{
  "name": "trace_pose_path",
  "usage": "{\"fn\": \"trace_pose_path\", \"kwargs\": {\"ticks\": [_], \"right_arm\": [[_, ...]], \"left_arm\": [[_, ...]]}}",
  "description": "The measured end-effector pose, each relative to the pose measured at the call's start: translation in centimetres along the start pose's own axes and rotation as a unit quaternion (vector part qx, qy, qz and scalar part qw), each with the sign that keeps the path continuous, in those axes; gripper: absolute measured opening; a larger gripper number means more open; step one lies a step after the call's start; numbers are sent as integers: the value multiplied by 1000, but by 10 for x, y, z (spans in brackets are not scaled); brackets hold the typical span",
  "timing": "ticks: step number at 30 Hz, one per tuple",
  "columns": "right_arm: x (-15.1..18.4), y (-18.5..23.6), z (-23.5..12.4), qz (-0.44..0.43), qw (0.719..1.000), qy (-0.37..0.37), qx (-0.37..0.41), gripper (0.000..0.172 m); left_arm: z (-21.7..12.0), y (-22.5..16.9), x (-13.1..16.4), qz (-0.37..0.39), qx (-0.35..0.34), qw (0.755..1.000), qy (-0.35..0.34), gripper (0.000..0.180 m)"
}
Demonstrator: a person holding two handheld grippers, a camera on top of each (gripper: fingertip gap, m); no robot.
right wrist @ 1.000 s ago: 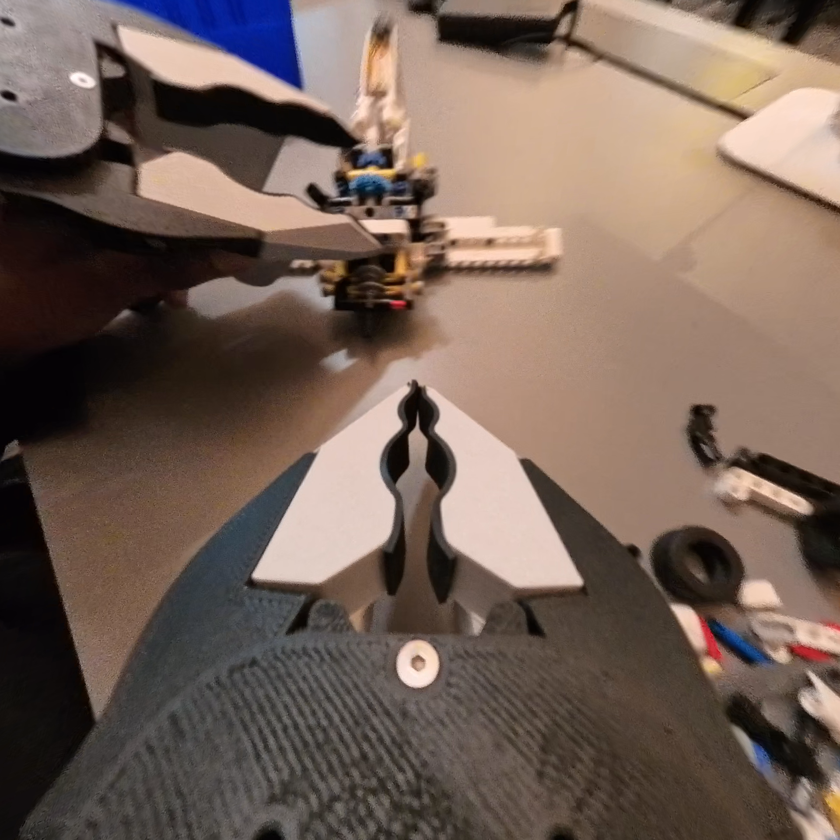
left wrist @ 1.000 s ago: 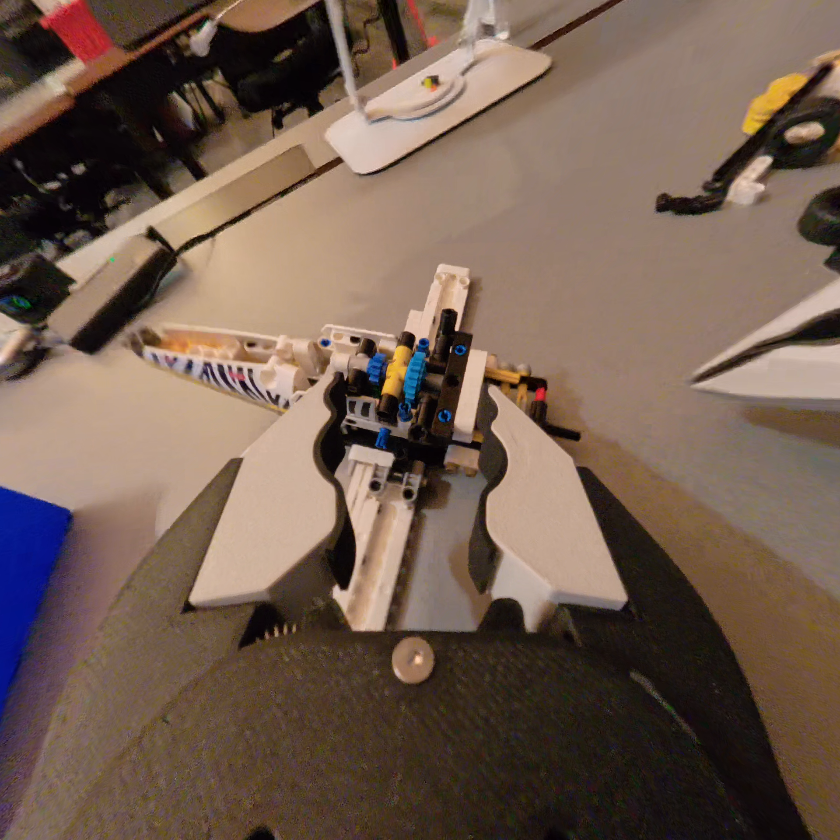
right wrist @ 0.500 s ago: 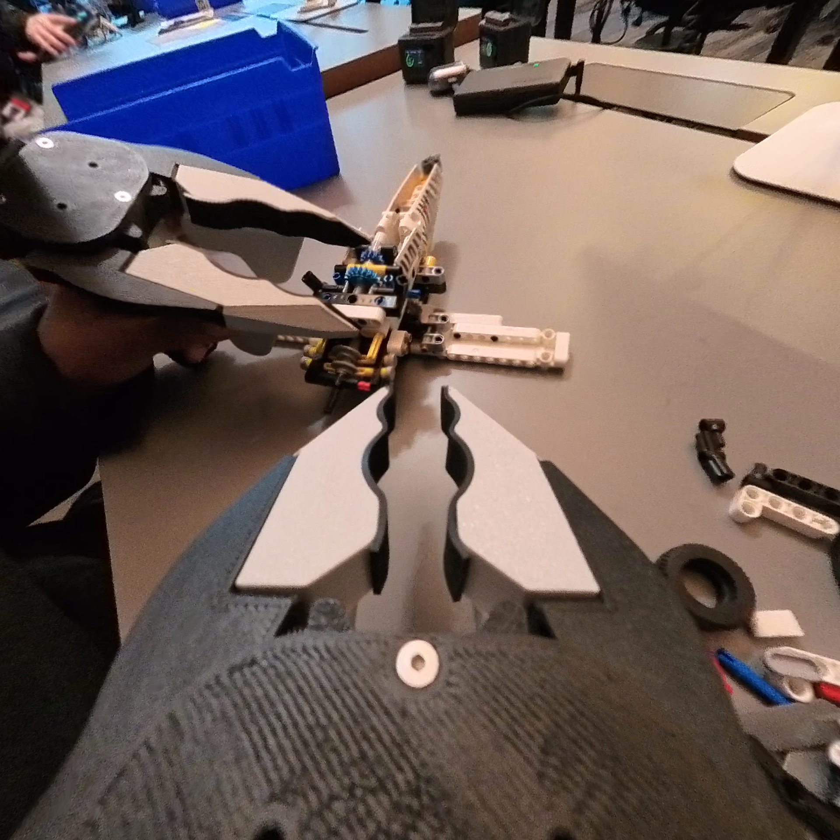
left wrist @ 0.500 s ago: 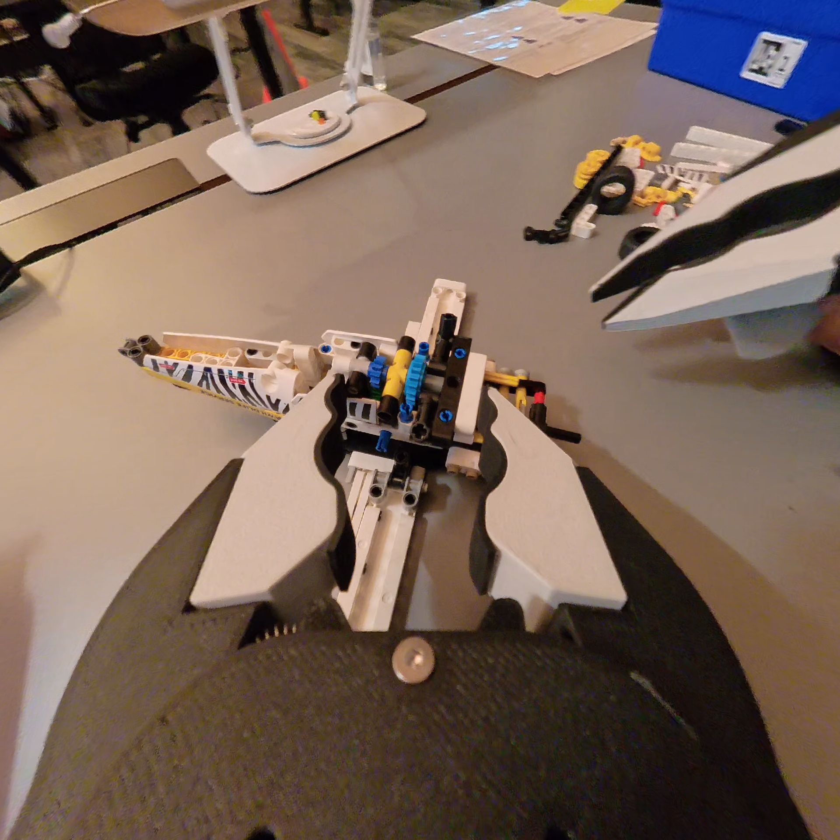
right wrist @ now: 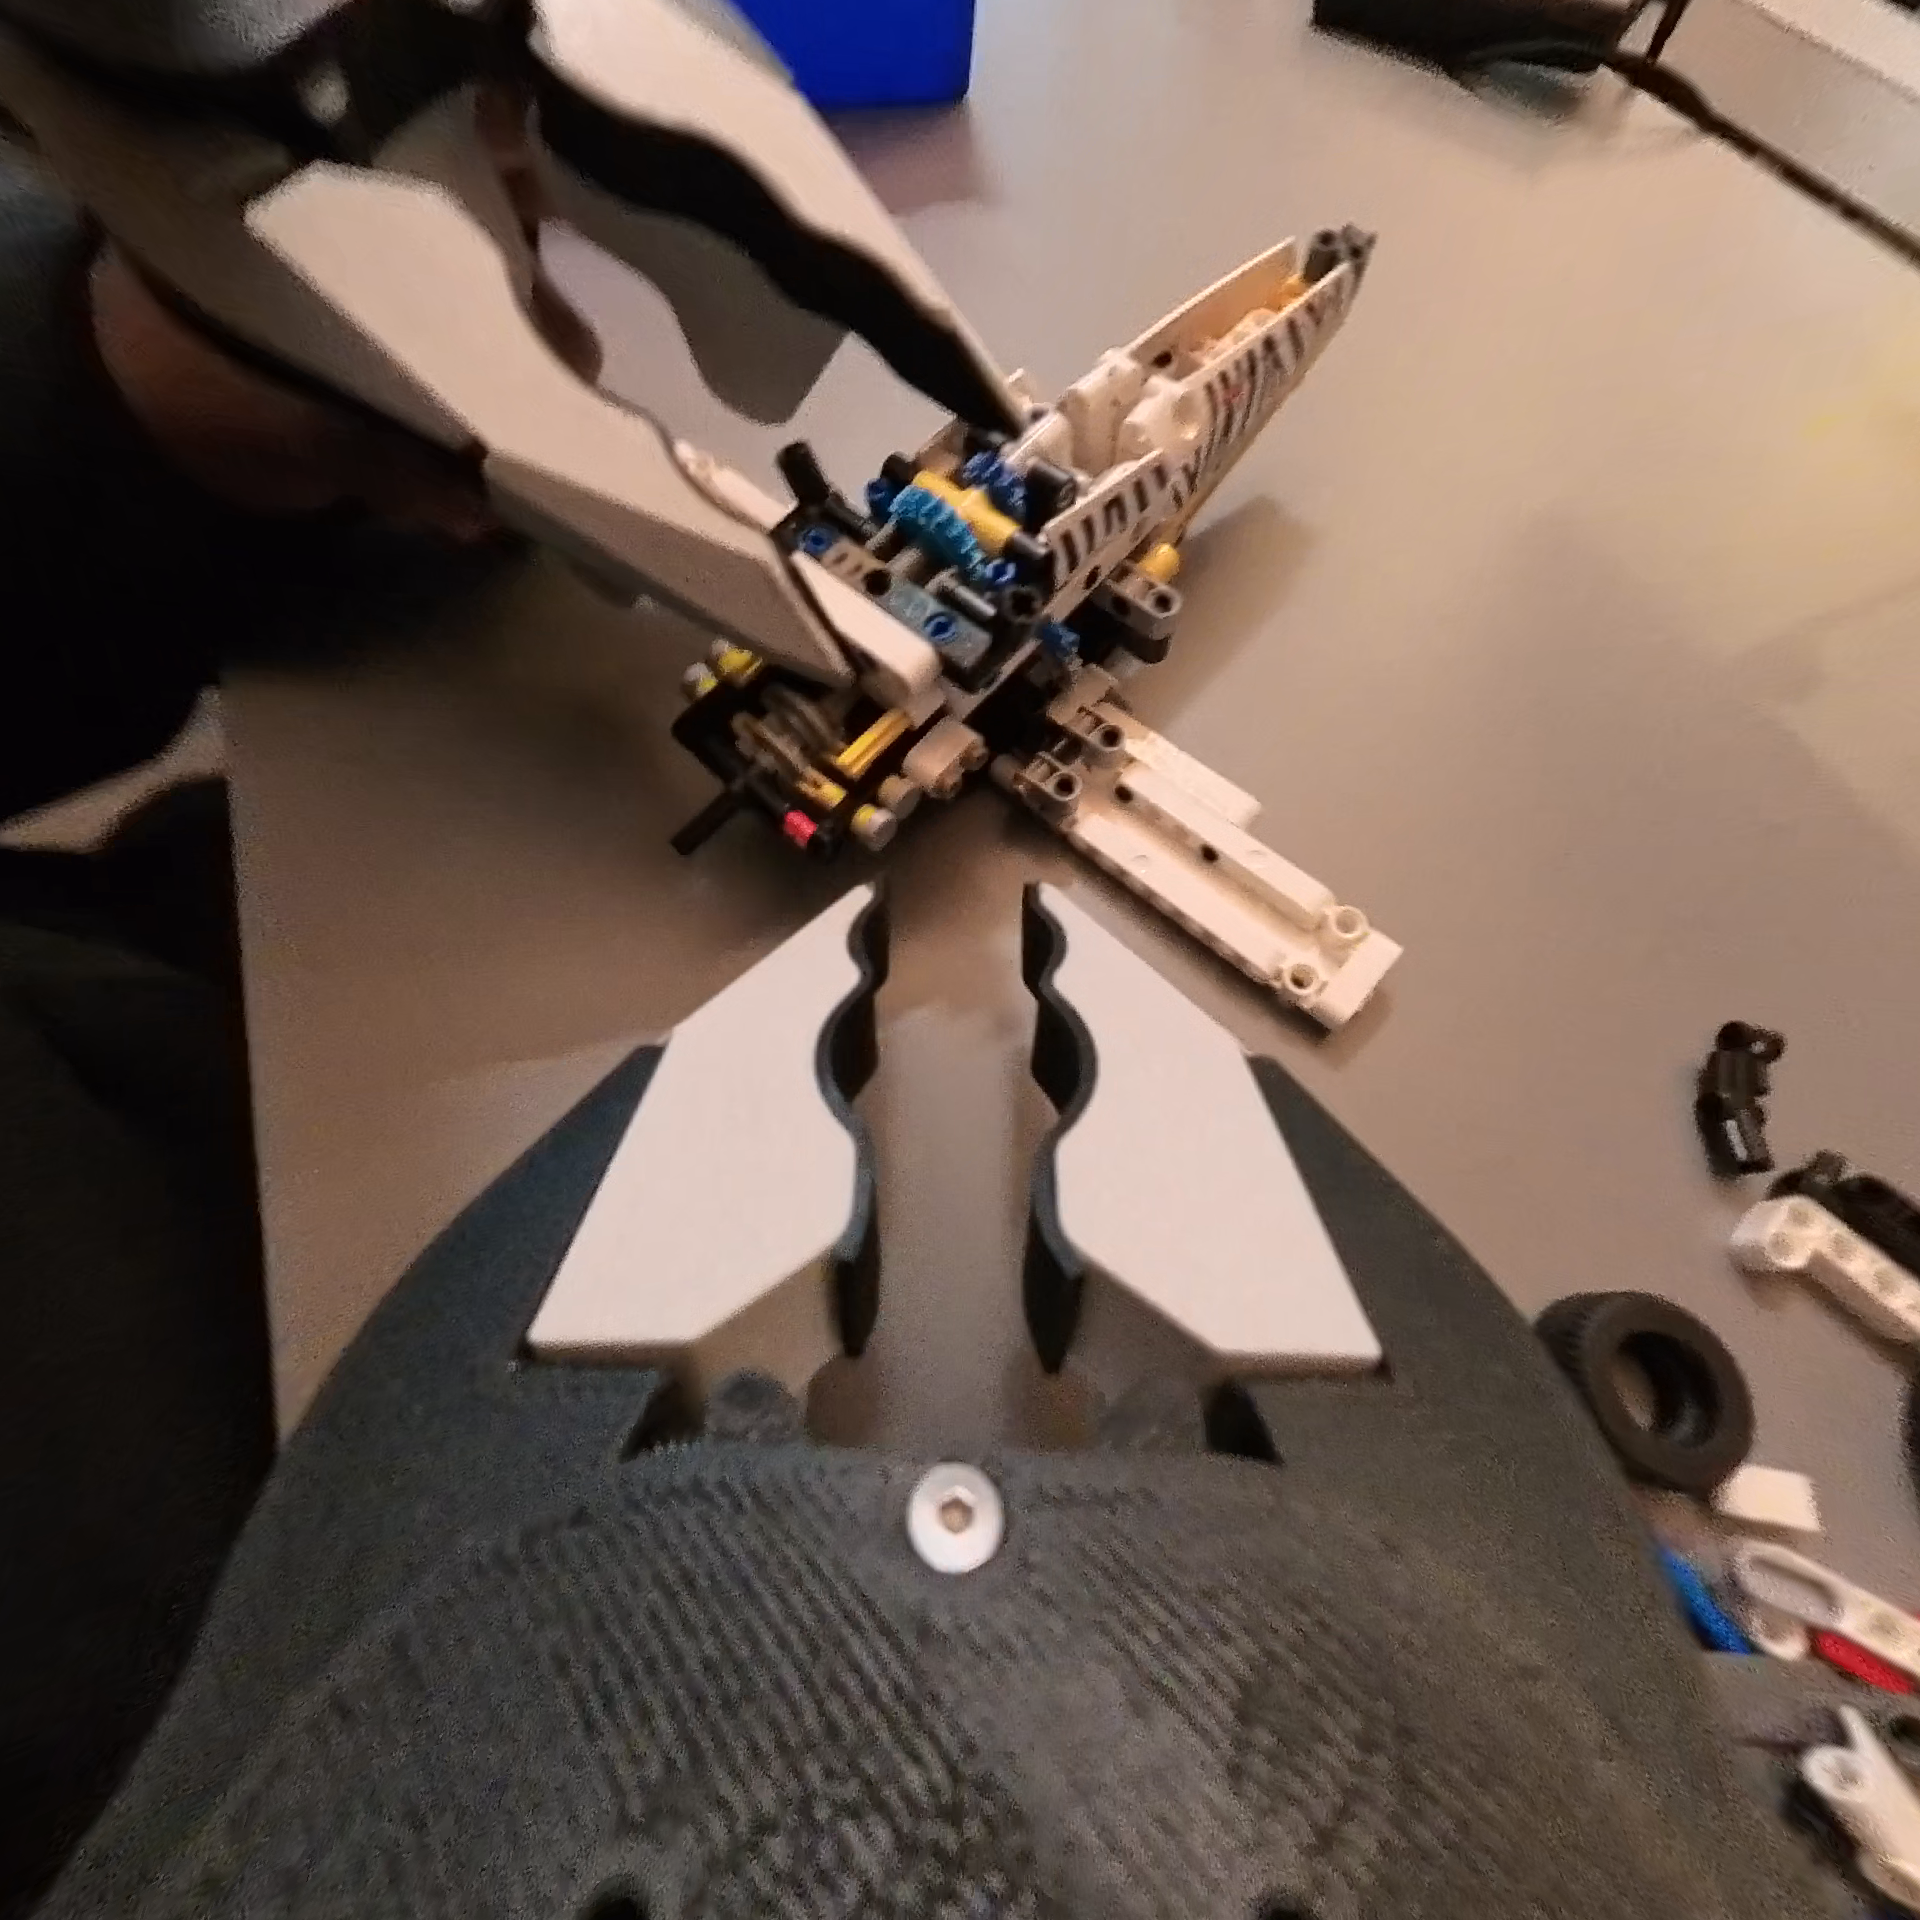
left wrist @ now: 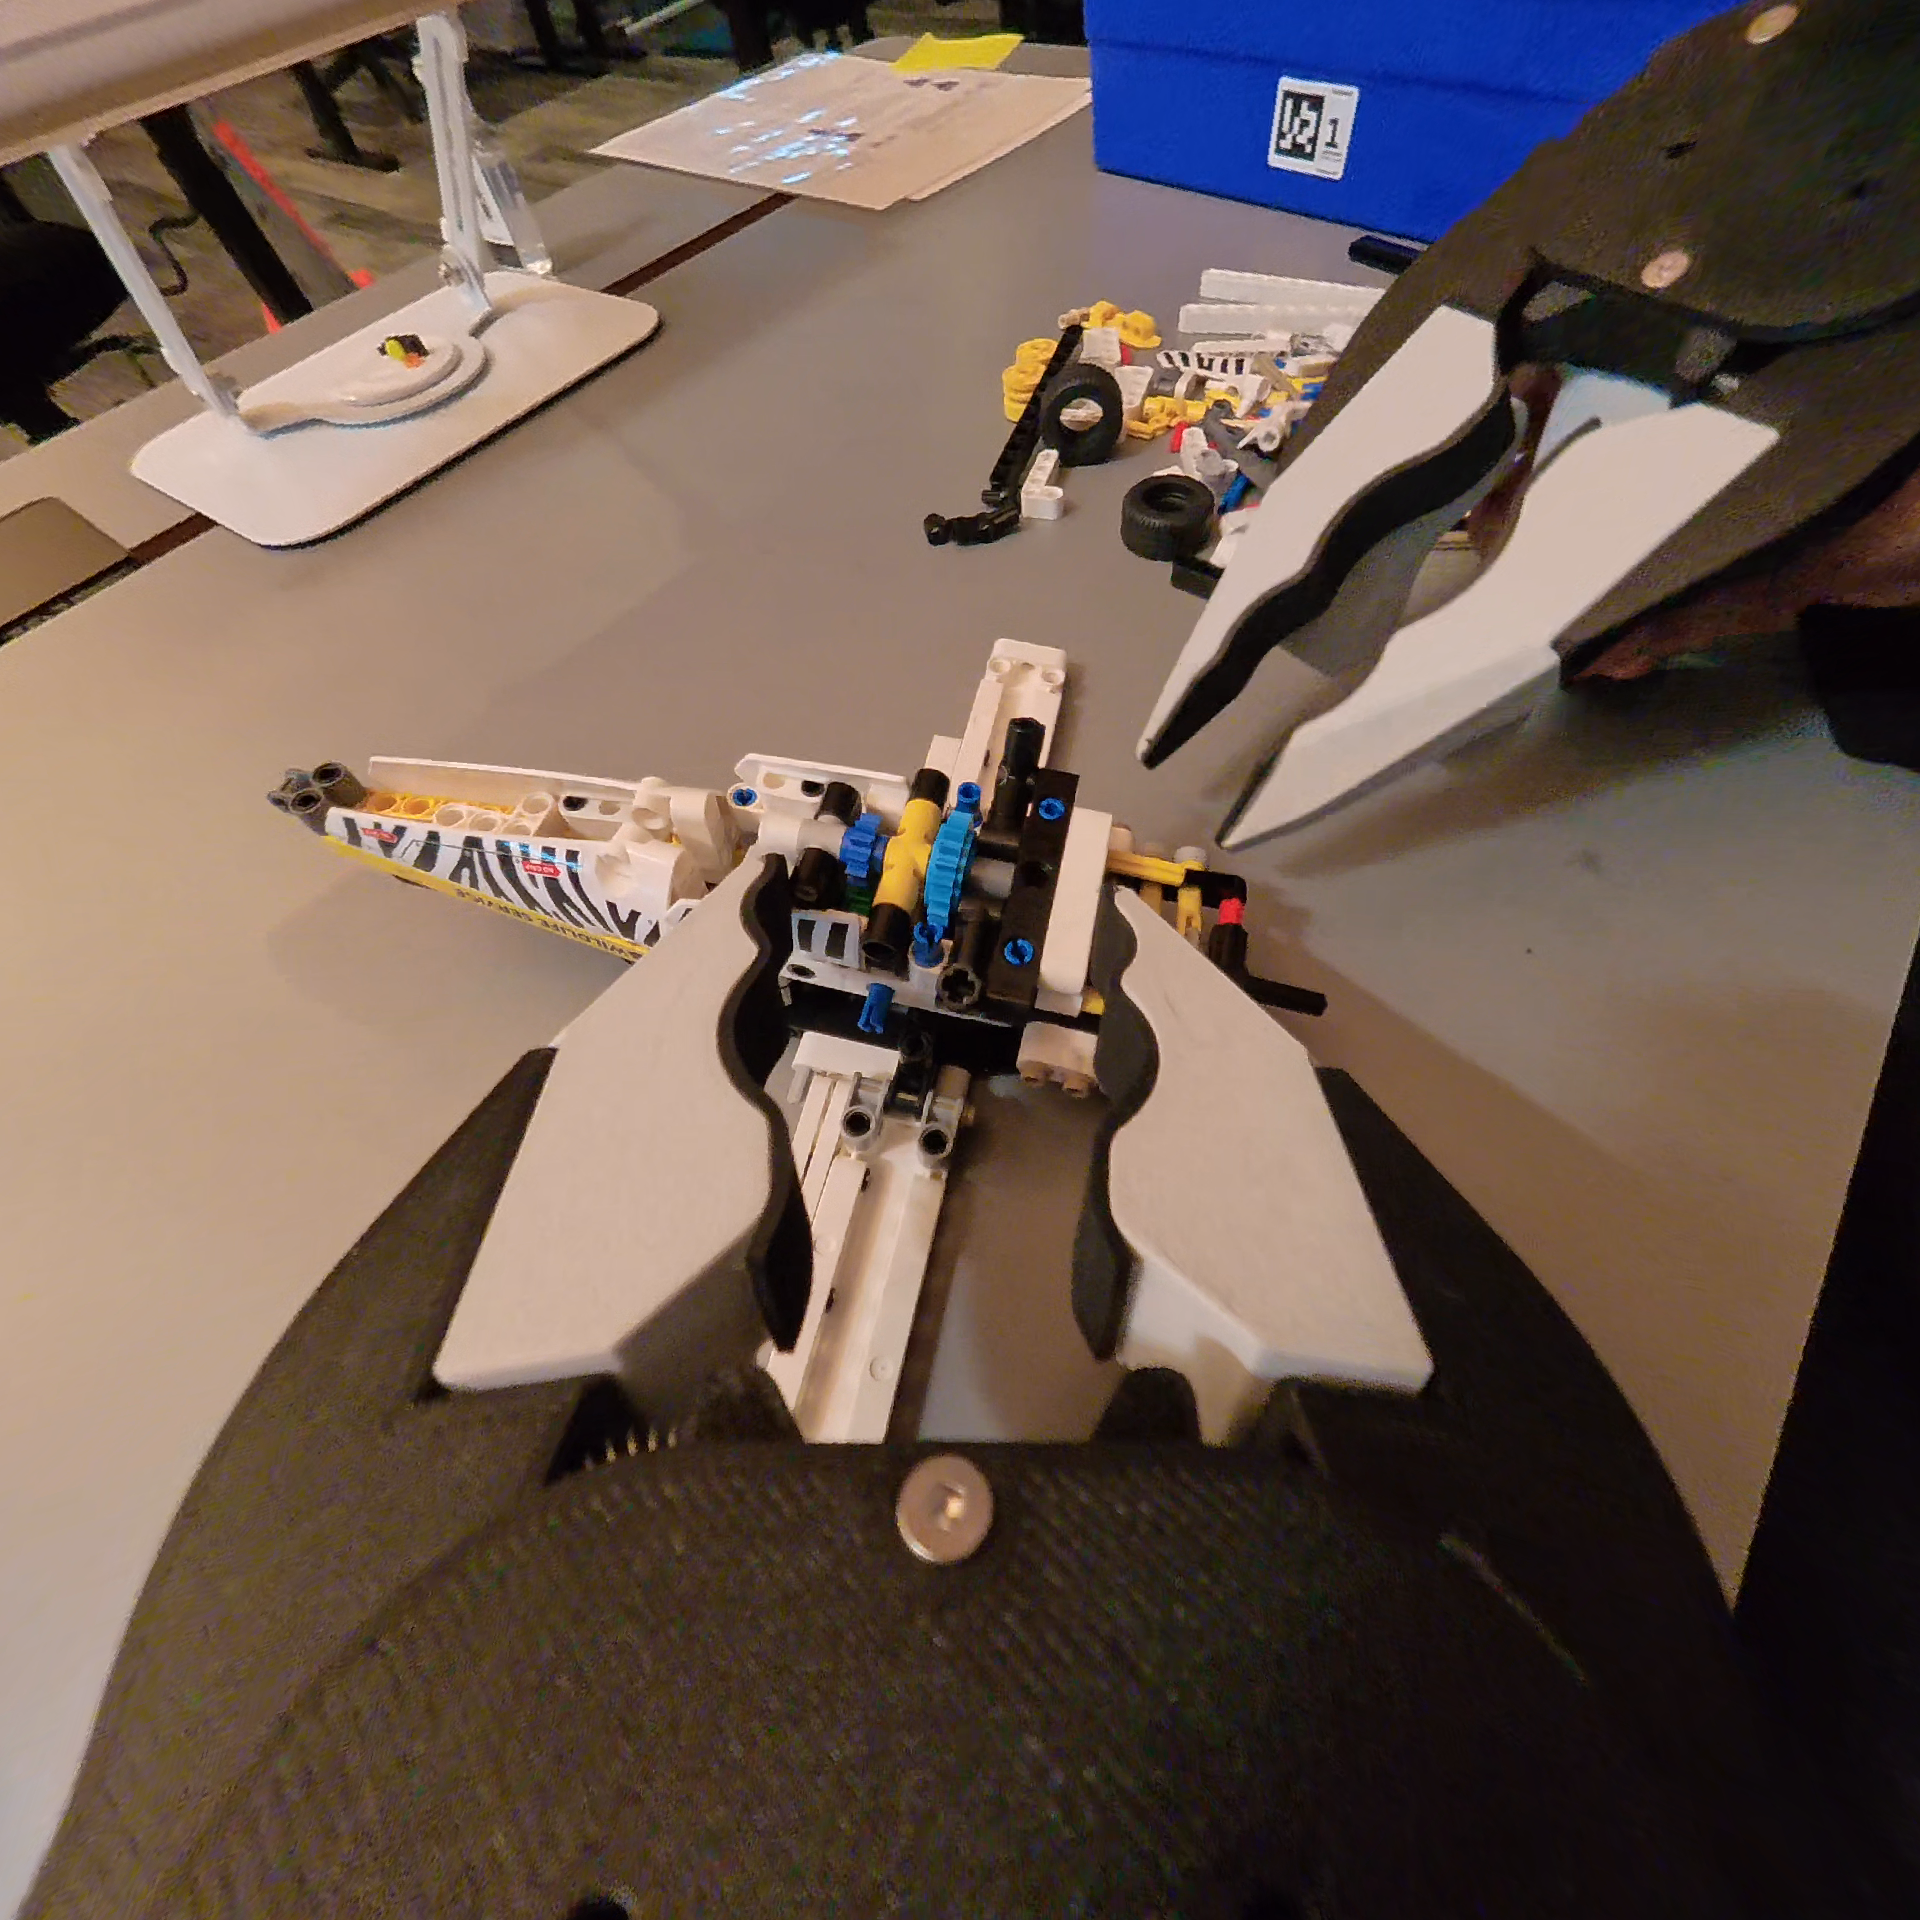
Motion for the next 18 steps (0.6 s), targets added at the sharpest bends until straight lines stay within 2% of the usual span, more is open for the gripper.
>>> {"fn": "trace_pose_path", "kwargs": {"ticks": [3, 12, 14, 15, 18], "right_arm": [[1, 7, 2, -38, 999, 10, 5, 19], [-2, 3, -5, -18, 999, -31, -8, 16], [-2, 1, -6, -12, 999, -35, -4, 17], [-2, 1, -7, -9, 999, -36, -1, 17], [-1, -3, -8, 11, 999, -35, 4, 19]], "left_arm": [[0, 0, 0, 0, 2, 1000, 0, 55], [-2, 3, 0, -9, 7, 1000, -5, 56], [-5, 6, -1, -61, 30, 997, -25, 59], [-9, 8, -2, -101, 65, 992, -50, 63], [-30, 20, -1, -238, 136, 952, -140, 70]]}}
Point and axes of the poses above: each gripper's, where its closed fingertips meet, z out along the fingers, x out of its underside, y = z × x across the jaws, the point moved 9 cm from there along -z, back along the fingers, and after that the axes turned 4 degrees about y, right-handed, at the moved point
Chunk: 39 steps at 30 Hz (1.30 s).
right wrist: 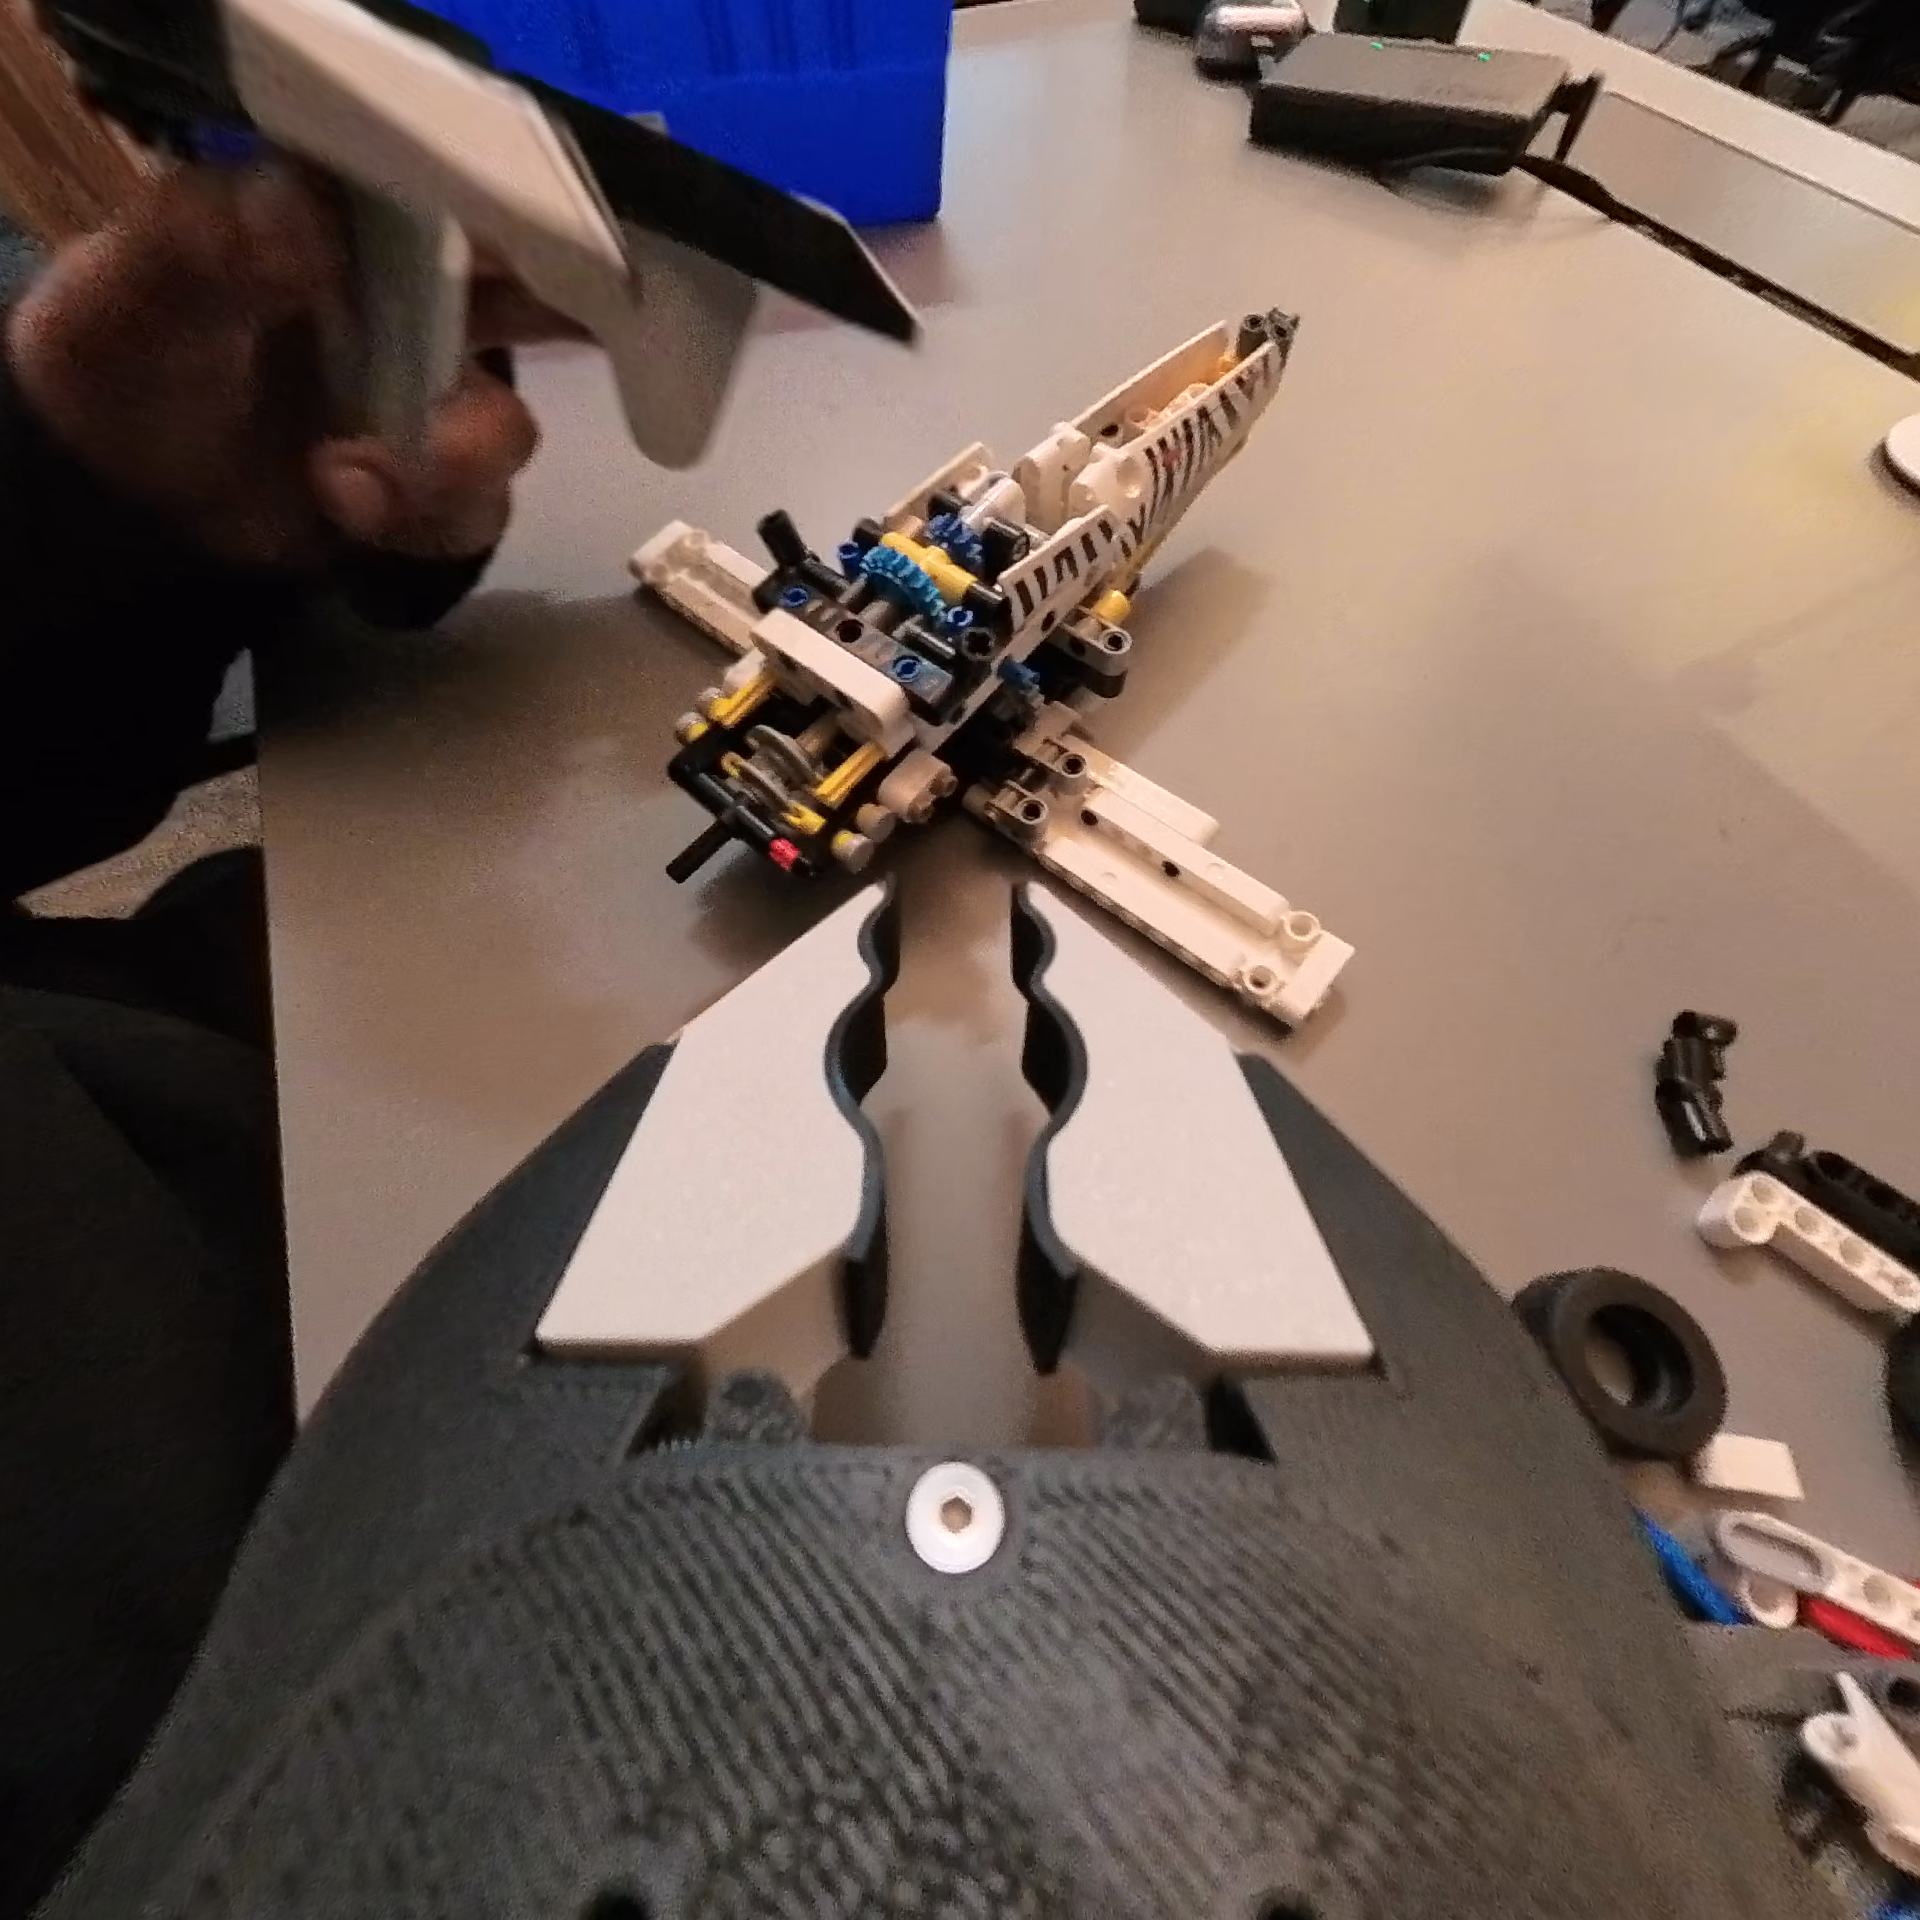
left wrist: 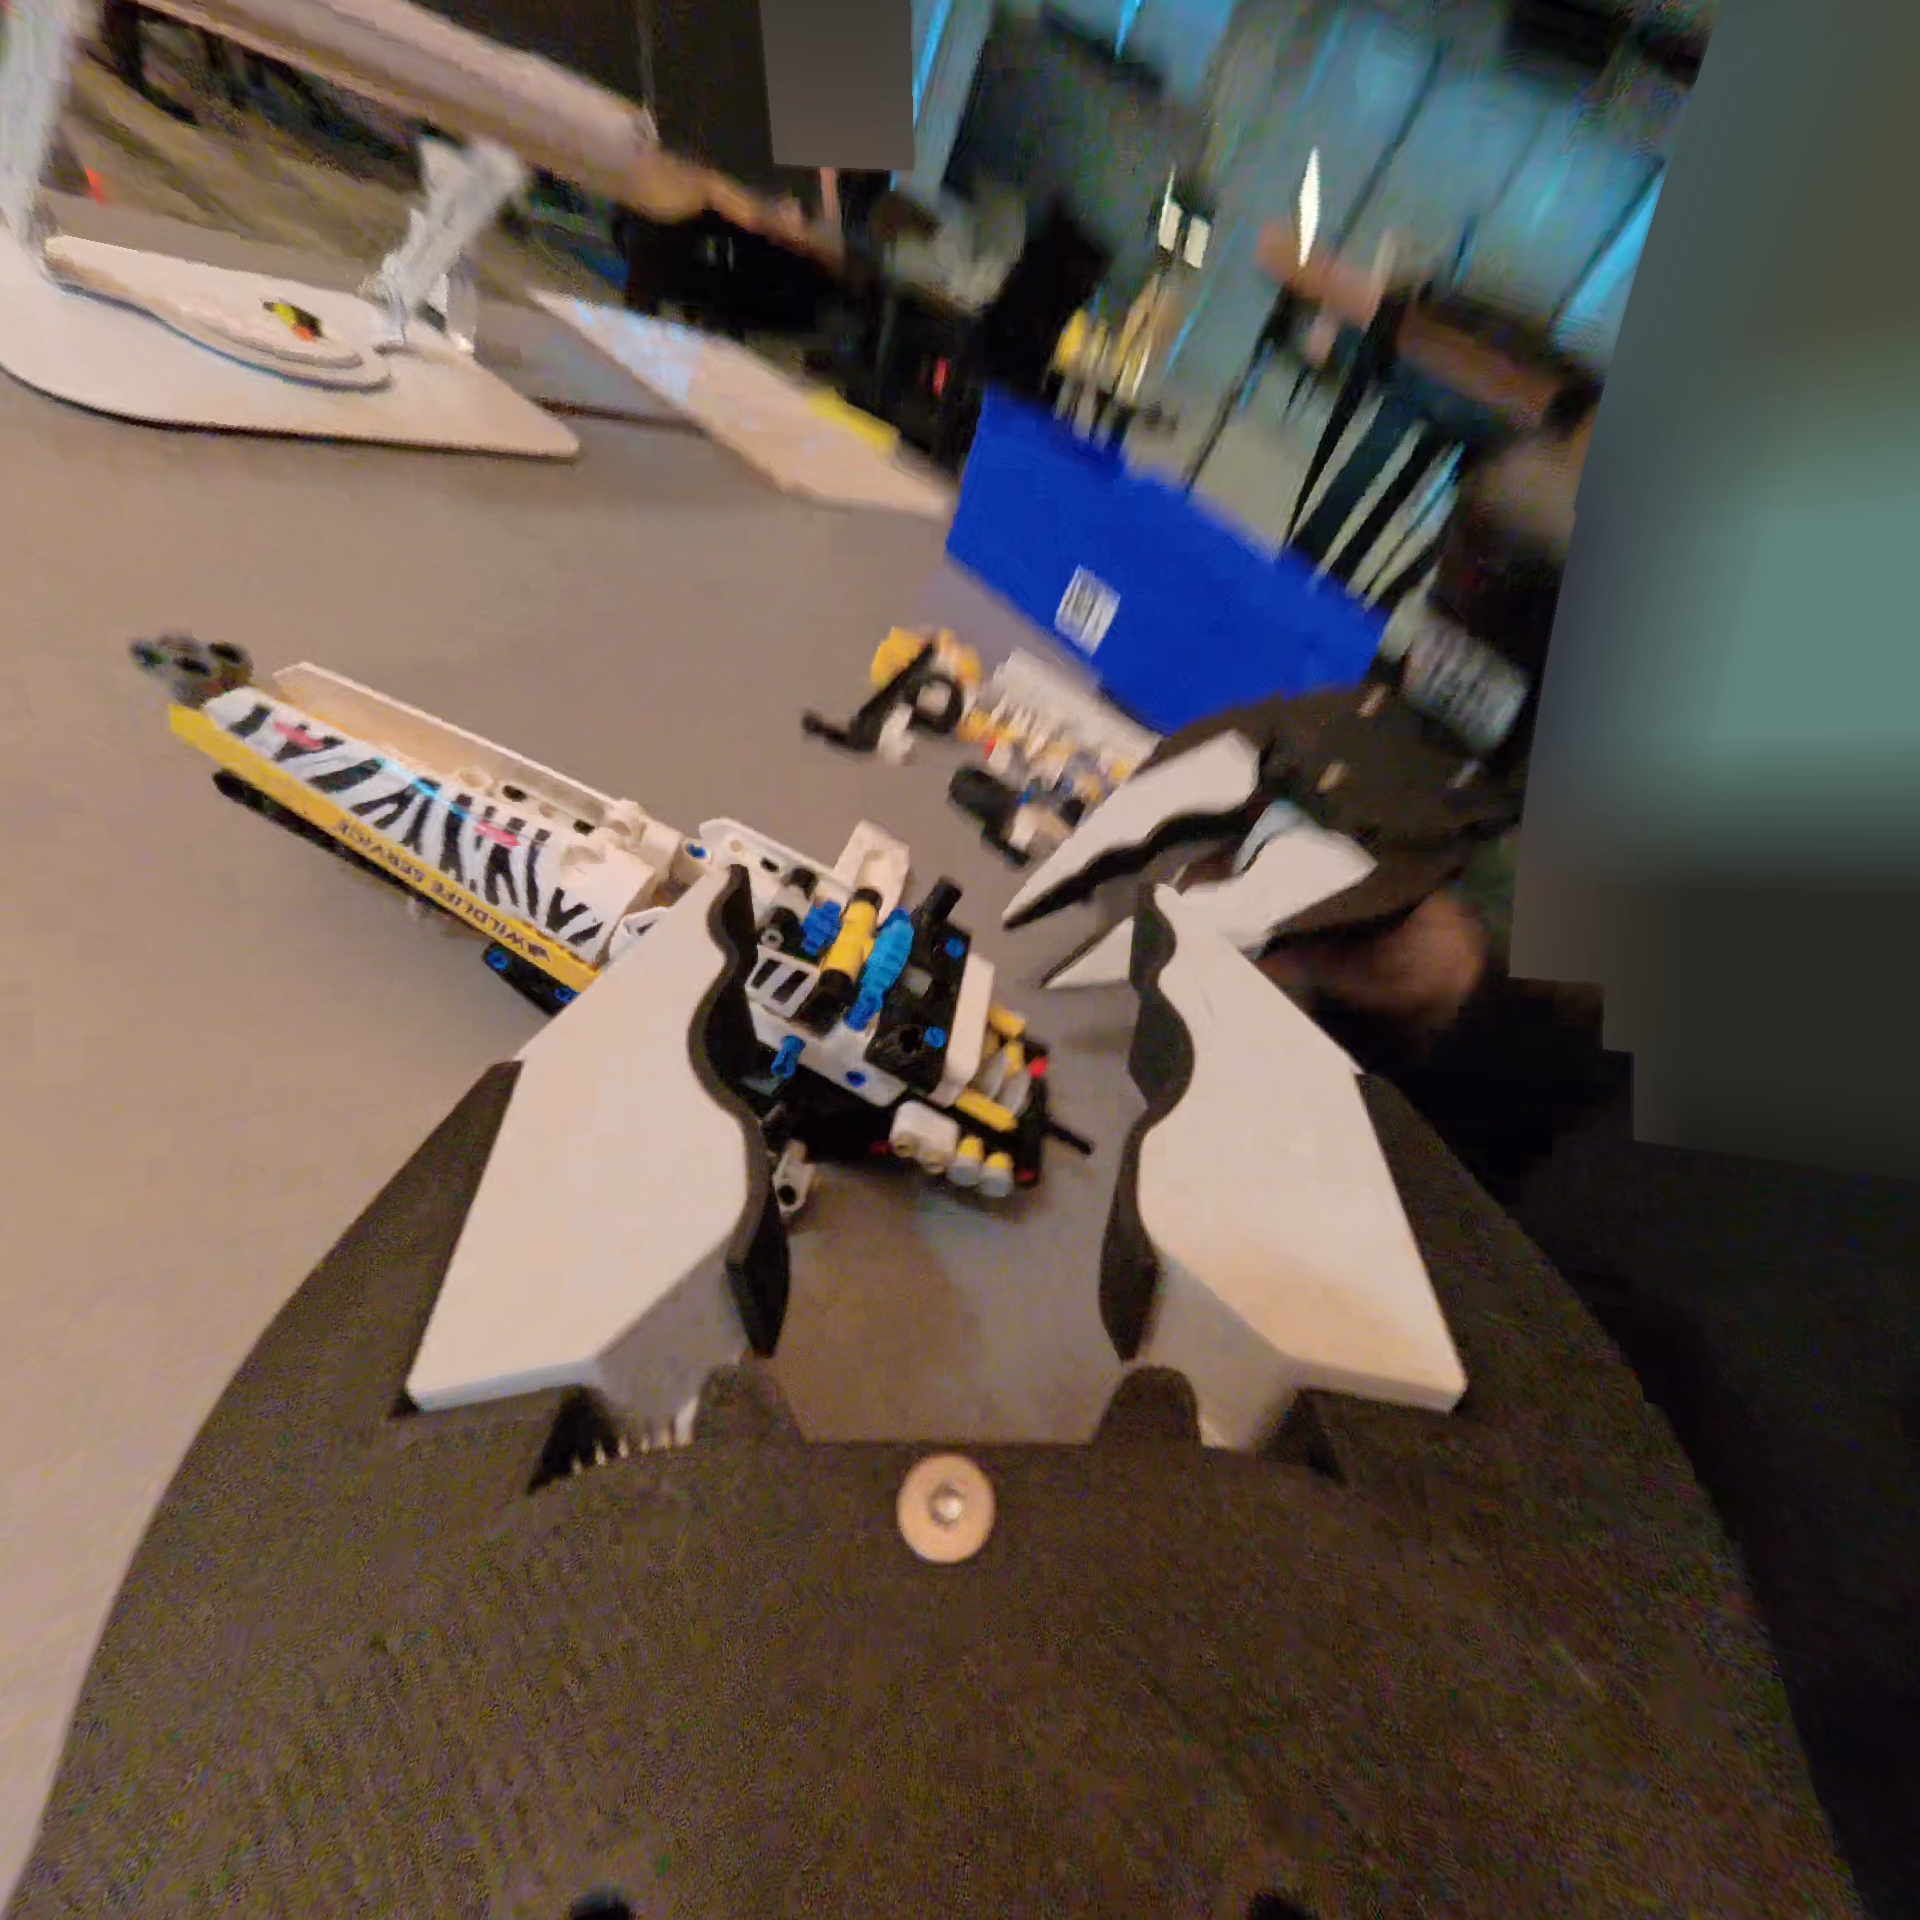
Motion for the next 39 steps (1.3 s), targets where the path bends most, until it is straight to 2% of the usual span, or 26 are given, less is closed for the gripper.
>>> {"fn": "trace_pose_path", "kwargs": {"ticks": [3, 4, 5, 6, 8, 12, 14, 17, 21, 24, 26, 28, 32, 39], "right_arm": [[2, -5, -4, 48, 999, -5, -8, 23], [2, -7, -5, 71, 997, -11, -18, 25], [2, -8, -7, 94, 995, -19, -34, 27], [1, -9, -8, 117, 991, -30, -57, 29], [0, -12, -9, 157, 980, -52, -111, 30], [-1, -18, -3, 213, 957, -52, -188, 32], [0, -20, 2, 230, 951, -34, -202, 32], [0, -20, 9, 240, 948, -11, -208, 32], [1, -20, 13, 248, 948, 4, -200, 32], [0, -24, 14, 267, 942, -7, -204, 30], [-2, -27, 15, 283, 935, -19, -212, 27], [-4, -30, 17, 291, 931, -25, -220, 27], [-7, -33, 23, 290, 932, -18, -218, 24], [-10, -31, 32, 288, 930, 9, -230, 21]], "left_arm": [[-32, 3, -3, -118, 19, 988, -101, 65], [-41, 1, 1, -141, 31, 983, -111, 47], [-45, -1, 8, -160, 36, 982, -97, 22], [-46, -4, 19, -183, 25, 981, -65, 7], [-42, -10, 42, -229, 15, 973, 4, 1], [-31, -15, 66, -317, 52, 947, 34, 10], [-26, -13, 64, -316, 47, 947, 32, 10], [-15, -9, 62, -297, 13, 952, 68, 13], [-7, -4, 60, -294, 5, 952, 88, 15], [-7, 1, 56, -300, 10, 951, 75, 31], [-6, 5, 52, -322, 36, 944, 56, 33], [-4, 9, 50, -329, 42, 942, 46, 32], [-1, 14, 48, -333, 46, 940, 50, 12], [-3, 15, 48, -343, 53, 936, 58, 5]]}}
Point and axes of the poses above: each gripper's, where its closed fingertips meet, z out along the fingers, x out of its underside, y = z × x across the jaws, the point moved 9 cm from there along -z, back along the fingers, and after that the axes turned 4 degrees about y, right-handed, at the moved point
